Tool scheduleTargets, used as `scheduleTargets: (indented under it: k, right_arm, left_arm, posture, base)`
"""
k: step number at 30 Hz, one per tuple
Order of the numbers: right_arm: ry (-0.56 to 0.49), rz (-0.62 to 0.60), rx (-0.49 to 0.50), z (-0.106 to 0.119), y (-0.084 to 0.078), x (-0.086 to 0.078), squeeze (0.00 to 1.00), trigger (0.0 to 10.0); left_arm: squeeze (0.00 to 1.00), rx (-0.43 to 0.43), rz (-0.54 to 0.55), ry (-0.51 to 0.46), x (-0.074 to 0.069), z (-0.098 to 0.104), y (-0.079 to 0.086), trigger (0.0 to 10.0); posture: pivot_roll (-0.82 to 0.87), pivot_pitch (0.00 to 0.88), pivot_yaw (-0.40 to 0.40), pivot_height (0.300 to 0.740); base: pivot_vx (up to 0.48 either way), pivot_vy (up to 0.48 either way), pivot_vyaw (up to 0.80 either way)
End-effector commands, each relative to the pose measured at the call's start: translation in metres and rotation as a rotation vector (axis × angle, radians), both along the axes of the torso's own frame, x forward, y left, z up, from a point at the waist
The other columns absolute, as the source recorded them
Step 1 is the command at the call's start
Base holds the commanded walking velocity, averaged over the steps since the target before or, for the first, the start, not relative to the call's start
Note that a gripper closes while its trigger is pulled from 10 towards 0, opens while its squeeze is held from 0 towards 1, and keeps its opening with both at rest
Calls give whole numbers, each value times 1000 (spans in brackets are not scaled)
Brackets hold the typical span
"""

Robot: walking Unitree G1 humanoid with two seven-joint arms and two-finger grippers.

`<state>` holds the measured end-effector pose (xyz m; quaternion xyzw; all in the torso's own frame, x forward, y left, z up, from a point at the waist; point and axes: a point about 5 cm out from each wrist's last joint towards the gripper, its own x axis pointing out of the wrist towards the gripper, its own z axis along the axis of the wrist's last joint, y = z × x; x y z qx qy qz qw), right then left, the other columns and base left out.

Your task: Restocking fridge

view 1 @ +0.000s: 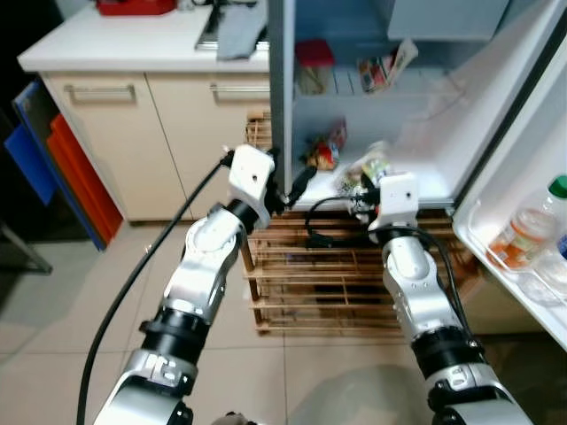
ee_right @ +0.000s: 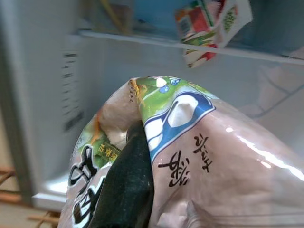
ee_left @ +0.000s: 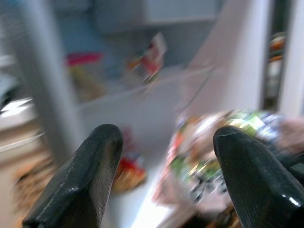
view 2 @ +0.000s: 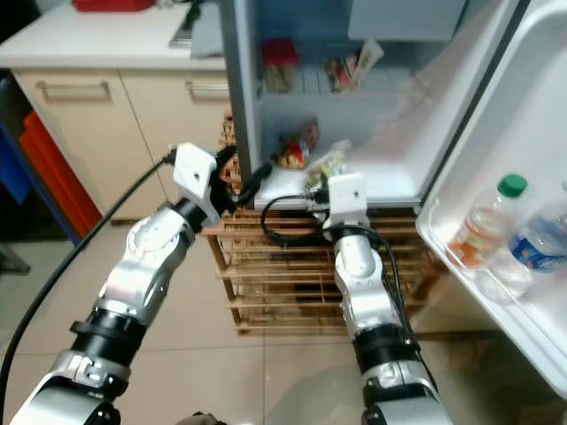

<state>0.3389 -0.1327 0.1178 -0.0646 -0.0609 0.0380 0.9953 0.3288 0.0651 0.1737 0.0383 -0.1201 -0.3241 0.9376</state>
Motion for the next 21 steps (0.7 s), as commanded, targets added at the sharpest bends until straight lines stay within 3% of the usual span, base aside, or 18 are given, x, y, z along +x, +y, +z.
scheduleTargets:
  k: [1,5,10,17,18,21]
  right_arm:
    - [-23,-27,-9,6,-10,4,0,0]
    - [-13,-34,-1,9,-8,11,0,0]
    - [28,-43,50,7,-8,17,0,0]
    - [104,-57,126,3,-1,28,0,0]
    - [125,-68,146,1,0,30,0,0]
    - [172,-106,204,-3,-1,32,0,0]
  left_arm:
    - [0,-11,-57,-40,-6,9,-11,10000]
    - [0,9,-142,-47,-13,18,-23,10000]
    - [0,36,-195,-40,-19,18,-25,10000]
    - [0,66,-236,-15,-29,17,-18,10000]
    - [0,107,-206,-17,-30,15,-12,10000]
    - [0,112,-255,74,-39,5,-5,10000]
  posture:
    - [-46,0,15,740]
    - [-40,0,13,740]
    - [-32,0,10,740]
    - [9,0,6,740]
    - [17,0,8,740]
    - [46,0,5,740]
  base:
    - [480,0,0]
    - [0,0,0]
    - [0,0,0]
    - [0,0,0]
    - [0,0,0]
    - [0,0,0]
